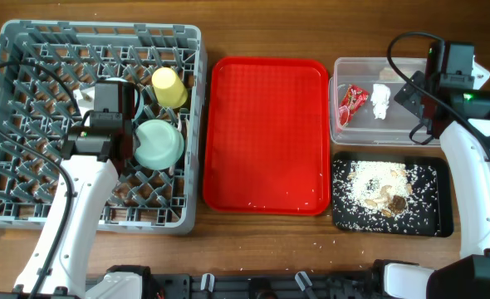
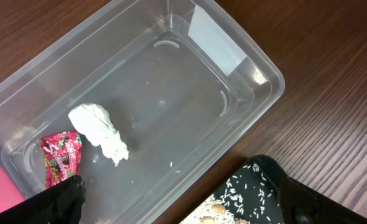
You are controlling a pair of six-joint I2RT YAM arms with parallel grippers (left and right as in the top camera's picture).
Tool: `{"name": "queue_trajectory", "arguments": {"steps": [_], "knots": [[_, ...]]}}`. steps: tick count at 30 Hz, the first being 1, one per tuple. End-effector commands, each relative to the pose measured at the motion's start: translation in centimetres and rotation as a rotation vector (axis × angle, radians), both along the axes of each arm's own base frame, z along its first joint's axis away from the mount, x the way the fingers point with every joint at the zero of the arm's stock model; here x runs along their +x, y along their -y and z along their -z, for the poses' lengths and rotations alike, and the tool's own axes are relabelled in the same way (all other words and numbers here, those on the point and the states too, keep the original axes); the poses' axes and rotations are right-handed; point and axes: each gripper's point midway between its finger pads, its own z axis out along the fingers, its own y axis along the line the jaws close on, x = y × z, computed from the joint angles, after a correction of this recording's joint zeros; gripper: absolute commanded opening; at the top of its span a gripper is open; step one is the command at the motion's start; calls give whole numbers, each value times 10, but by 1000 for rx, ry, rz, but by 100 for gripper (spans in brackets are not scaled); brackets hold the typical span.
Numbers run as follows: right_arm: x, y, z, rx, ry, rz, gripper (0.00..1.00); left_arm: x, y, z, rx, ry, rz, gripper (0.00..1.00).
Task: Sort waste into correct bins and load items into the dishwasher rack
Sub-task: 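Stand the plate upright in the rack slots and release it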
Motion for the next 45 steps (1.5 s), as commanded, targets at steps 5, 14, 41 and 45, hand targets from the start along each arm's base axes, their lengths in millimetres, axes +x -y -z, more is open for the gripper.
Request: {"name": "queue_trajectory", "arguments": {"steps": [5,14,41,45], "knots": [[0,2,-11,-21,27,3,100,-9,9,42,-84,-78,-27,94],[0,2,-11,-21,27,3,100,-5,10,-61,-112,277,-9,97],[0,3,-11,-21,31,4,100,-9,60,-76,-454,369,87,100],[1,3,-11,-21,31,3,100,-9,60,-76,-454,369,86,100]]}}
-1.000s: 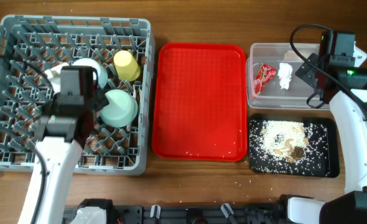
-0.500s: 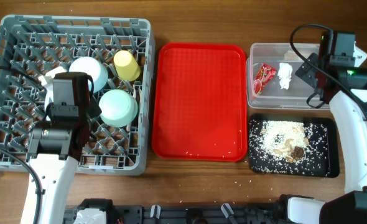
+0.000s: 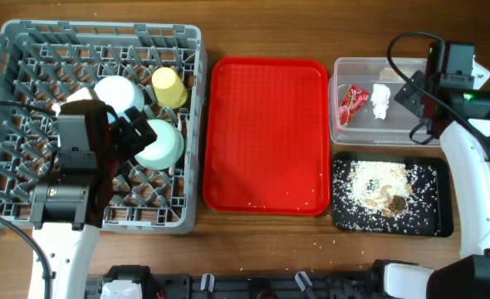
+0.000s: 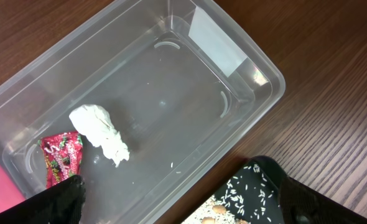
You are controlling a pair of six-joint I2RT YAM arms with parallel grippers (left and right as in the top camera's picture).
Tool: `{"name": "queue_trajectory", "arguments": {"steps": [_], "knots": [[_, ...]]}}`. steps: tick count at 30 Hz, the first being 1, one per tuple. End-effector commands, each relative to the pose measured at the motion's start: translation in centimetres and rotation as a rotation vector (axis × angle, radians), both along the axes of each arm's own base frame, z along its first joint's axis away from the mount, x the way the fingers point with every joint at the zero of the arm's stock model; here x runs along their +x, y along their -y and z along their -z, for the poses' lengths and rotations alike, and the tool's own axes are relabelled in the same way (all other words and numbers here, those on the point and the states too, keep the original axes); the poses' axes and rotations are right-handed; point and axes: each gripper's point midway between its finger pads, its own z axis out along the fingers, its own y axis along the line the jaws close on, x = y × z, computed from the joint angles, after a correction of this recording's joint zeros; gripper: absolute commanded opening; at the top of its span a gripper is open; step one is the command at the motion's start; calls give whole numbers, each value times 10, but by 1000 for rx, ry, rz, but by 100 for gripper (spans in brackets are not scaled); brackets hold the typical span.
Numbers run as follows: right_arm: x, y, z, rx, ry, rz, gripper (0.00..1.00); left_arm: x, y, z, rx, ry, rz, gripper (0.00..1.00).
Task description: Sort waste into correct bins and load items into the dishwasher rack
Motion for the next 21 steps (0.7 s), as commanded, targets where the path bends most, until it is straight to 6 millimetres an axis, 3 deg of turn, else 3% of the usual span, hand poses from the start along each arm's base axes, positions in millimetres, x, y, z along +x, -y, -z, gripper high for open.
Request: {"name": "queue_trajectory", "arguments": {"steps": [1,10,12,14,17,19,21], "knots": [[0,2,-11,-20,30,4,100,1,1,-3,-20,7,0,100],[1,2,-8,-21,27,2,100,1,1,-3,-20,7,0,100],[-2,-6,-8,-2,43,-21,100,1,1,-3,-20,7,0,100],[-6,-31,-40,-6,142,-93,100,1,1,-3,-20,7,0,100],[-30,-87,-106,13,359,-268,100,1,1,-3,-20,7,0,100],[-52,-106,-139,36,479,-344,100,1,1,-3,-20,7,0,100],[-78,-112,-167,56,593,-385,100,1,1,-3,-20,7,0,100]]}}
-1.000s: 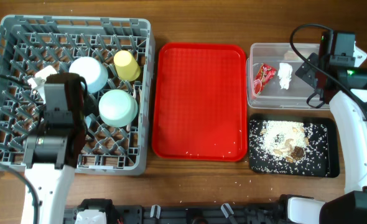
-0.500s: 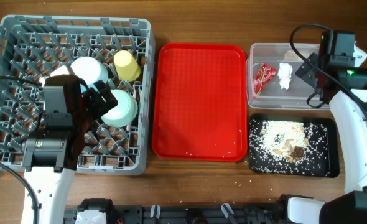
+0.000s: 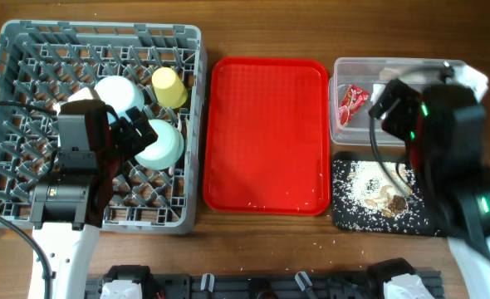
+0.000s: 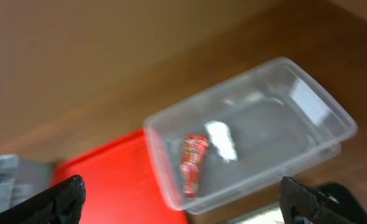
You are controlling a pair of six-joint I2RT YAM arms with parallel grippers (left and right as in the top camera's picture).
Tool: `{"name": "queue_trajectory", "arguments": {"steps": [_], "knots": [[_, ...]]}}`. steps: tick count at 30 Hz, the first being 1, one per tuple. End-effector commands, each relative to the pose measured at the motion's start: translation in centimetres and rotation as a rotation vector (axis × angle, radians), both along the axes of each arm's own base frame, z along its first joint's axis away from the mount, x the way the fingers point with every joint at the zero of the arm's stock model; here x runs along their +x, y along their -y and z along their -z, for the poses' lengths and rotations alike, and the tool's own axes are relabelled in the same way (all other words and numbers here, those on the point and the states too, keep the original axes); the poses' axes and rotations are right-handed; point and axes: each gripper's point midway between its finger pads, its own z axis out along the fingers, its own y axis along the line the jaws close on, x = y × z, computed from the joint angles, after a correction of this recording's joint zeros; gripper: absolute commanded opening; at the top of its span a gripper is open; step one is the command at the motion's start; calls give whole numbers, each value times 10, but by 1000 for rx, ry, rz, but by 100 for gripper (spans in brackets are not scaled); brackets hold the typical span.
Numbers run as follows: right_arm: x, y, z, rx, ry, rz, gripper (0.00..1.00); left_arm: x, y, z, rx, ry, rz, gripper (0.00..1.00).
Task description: Sort waste into correct bins and load items into the dishwasher rack
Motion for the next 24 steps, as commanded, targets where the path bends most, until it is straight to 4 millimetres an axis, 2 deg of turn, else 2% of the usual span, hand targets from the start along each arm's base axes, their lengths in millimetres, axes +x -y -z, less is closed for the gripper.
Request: {"name": "queue_trajectory", "arguments": {"steps": [1,3,5,7,11,13,15,17,20,21,24], "knots": [[-39,-1,-39,35,152,-43,100,1,-1,-3,-10,8,-9,100],[-67,8,-57,62,245,-41,100,1,-1,-3,-11,8,-9,100],[-86,12,-63,88,335,-51,100,1,-1,-3,-10,8,-9,100],[-93,10,-54,110,474,-85,100,1,-1,-3,-10,8,-9,100],[-91,-18,-47,-8,846,-293,100,1,-1,-3,-11,8,-9,100],[-85,-20,-31,-21,955,-303,100,1,-1,-3,-11,8,-9,100],[-77,-21,-12,-24,977,-301,100,1,-1,-3,-11,8,-9,100],[-71,-32,13,-99,980,-364,100,1,-1,-3,-11,8,-9,100],[-72,-40,38,-187,982,-416,100,1,-1,-3,-11,8,-9,100],[-71,-42,46,-216,976,-429,100,1,-1,-3,-10,8,-9,100],[-54,-41,94,-226,785,-446,100,1,-1,-3,-11,8,-9,100]]}}
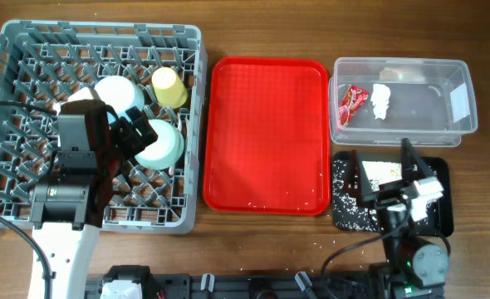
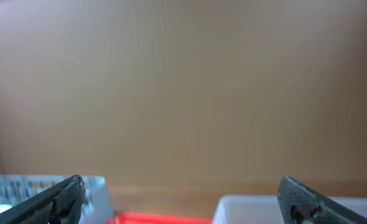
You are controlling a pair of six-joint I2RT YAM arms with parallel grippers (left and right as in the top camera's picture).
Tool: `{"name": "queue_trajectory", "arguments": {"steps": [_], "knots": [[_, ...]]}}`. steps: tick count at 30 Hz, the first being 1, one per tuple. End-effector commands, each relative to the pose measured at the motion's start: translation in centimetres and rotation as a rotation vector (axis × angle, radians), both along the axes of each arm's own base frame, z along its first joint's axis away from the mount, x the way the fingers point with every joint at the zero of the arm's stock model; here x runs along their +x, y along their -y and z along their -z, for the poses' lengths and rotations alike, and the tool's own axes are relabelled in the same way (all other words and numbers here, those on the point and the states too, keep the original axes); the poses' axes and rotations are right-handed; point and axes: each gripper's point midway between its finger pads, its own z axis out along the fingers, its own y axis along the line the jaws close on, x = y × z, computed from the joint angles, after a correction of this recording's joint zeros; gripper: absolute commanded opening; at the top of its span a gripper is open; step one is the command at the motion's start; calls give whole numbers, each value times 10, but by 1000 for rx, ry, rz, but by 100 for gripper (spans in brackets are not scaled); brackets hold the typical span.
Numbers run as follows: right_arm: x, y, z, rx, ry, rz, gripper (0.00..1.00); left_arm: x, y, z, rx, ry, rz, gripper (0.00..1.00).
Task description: Sort waste into correct bins and load items into the dishwasher rack
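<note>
The grey dishwasher rack [image 1: 12, 50] at the left holds two white bowls [image 1: 117, 91], a yellow cup [image 1: 169, 86] and a pale green bowl [image 1: 162, 145]. My left gripper [image 1: 135, 130] sits over the rack beside the green bowl, apparently open and empty. A clear bin [image 1: 432, 124] at the back right contains a red wrapper [image 1: 352, 100] and a crumpled white tissue [image 1: 381, 100]. The right arm [image 1: 401, 203] is folded low over the black tray [image 1: 441, 218] of rice. My right gripper [image 2: 183, 198] is open wide, holds nothing, and faces the wall.
A red tray [image 1: 268, 133] lies in the middle with only a few rice grains on it. Loose grains dot the wooden table [image 1: 262, 25] near the front edge. In the right wrist view only the rack corner [image 2: 22, 190], the tray edge and the bin rim [image 2: 252, 208] show.
The right arm has gone from above the clear bin and black tray to a folded pose low at the front. Its camera now looks level at the wall. The left arm has not moved.
At first the left arm reached across the rack, covering a white bowl, and my right gripper hung open over the clear bin. Then the left arm was back near the front, both white bowls showing. Later the right arm was off the bin, and now it is folded.
</note>
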Motion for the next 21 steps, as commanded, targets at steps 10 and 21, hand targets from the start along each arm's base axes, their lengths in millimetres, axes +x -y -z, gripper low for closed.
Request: {"name": "queue_trajectory", "arguments": {"steps": [10,21], "knots": [[18,48,84,-96,-326,208,100,1,-1,-3,-10,7,-9,100],[18,50,85,-95,-328,216,100,1,-1,-3,-10,7,-9,100]]}}
